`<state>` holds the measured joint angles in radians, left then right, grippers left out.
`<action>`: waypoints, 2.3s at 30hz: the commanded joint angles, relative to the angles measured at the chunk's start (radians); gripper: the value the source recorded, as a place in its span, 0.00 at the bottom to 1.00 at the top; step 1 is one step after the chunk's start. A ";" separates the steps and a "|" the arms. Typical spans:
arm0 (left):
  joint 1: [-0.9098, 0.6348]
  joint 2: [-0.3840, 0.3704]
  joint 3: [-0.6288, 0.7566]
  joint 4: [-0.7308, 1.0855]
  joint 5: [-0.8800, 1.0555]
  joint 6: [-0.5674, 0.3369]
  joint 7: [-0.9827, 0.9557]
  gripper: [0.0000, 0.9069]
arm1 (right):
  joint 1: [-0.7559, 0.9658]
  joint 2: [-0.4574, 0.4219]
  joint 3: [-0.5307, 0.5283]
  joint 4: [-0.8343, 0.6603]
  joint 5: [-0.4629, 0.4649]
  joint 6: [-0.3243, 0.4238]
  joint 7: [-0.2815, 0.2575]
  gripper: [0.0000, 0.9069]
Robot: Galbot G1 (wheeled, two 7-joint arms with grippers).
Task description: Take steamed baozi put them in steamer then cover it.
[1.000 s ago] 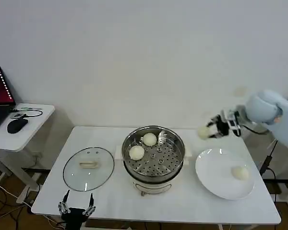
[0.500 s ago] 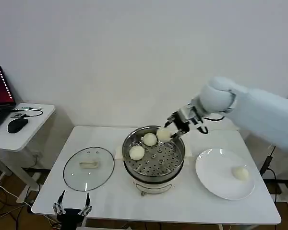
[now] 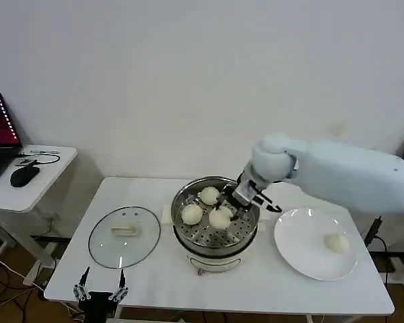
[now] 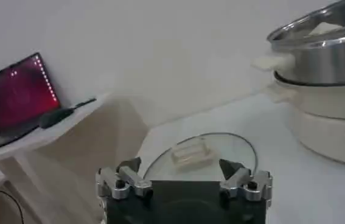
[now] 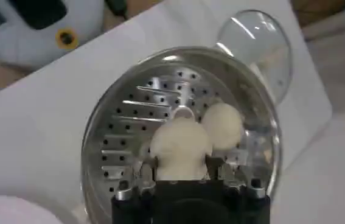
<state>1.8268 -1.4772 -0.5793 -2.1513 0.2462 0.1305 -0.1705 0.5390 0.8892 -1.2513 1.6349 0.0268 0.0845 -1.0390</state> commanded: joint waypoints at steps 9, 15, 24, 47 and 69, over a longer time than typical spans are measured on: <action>0.001 -0.001 -0.002 0.003 -0.005 -0.002 -0.001 1.00 | -0.057 0.059 -0.054 -0.021 -0.110 0.117 0.041 0.61; -0.002 -0.002 -0.001 0.007 -0.004 -0.002 -0.003 1.00 | -0.062 0.066 -0.056 -0.024 -0.113 0.128 0.043 0.69; -0.009 0.000 0.004 0.014 -0.004 -0.002 -0.003 1.00 | -0.043 0.053 -0.039 -0.031 -0.118 0.152 0.050 1.00; -0.077 0.067 0.058 0.031 -0.027 0.004 0.006 1.00 | 0.026 -0.475 0.044 -0.092 -0.042 -0.246 -0.029 1.00; -0.095 0.072 0.090 0.068 -0.010 0.006 0.012 1.00 | -0.670 -0.543 0.568 -0.324 -0.225 -0.217 0.020 1.00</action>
<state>1.7321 -1.4057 -0.4933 -2.0905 0.2329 0.1367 -0.1584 0.0963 0.3617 -0.8610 1.4155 -0.1466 -0.1187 -1.0257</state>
